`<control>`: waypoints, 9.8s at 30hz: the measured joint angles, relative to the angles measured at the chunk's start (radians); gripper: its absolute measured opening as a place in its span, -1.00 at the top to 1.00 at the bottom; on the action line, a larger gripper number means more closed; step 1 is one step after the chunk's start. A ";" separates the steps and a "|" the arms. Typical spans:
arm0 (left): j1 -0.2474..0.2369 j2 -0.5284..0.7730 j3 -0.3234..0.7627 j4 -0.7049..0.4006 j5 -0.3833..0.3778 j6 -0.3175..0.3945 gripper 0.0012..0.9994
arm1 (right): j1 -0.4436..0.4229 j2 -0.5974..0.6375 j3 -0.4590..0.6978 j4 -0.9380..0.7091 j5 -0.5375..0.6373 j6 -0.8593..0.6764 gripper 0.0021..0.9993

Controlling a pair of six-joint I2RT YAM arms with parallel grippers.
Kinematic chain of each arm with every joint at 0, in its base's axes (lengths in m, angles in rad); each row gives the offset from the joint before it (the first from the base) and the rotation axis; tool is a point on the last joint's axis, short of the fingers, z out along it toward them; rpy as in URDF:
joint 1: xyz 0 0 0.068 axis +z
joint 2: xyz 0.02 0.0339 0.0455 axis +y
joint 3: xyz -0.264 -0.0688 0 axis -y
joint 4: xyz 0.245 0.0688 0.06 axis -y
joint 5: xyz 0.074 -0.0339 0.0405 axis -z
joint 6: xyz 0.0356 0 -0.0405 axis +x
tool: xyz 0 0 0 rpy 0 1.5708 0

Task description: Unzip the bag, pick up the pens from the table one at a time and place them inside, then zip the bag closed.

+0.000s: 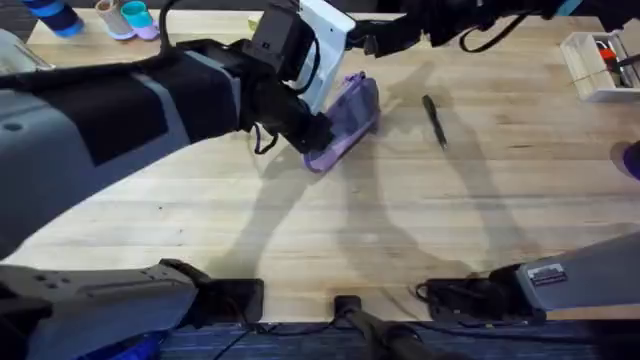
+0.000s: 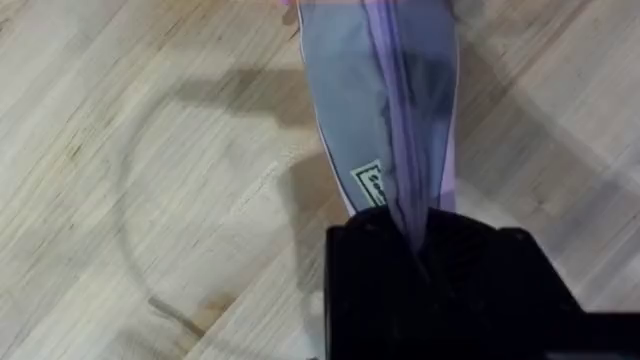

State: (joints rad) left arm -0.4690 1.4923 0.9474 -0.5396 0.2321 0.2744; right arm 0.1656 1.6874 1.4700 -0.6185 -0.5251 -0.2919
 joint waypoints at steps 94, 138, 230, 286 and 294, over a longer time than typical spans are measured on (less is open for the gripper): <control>0.006 0.001 -0.002 -0.055 -0.010 0.010 0.91 | 0.264 0.048 0.034 -0.146 -0.044 -0.162 0.94; -0.003 0.001 0.004 0.014 -0.013 0.015 0.91 | -0.101 -0.123 0.025 -0.250 -0.232 -0.145 -0.99; -0.003 0.001 0.004 0.014 -0.013 0.015 0.91 | 0.135 0.107 0.011 -0.139 0.203 0.075 -0.45; 0.002 0.001 0.004 0.007 -0.020 0.015 0.91 | 0.285 0.144 0.007 -0.124 -0.149 0.083 0.94; 0.007 0.001 0.004 -0.006 -0.027 0.019 0.91 | 0.293 0.174 0.007 -0.107 -0.173 0.083 0.94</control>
State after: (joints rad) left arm -0.4617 1.4933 0.9512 -0.5457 0.2054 0.2932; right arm 0.4583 1.8618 1.4773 -0.7254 -0.6983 -0.2089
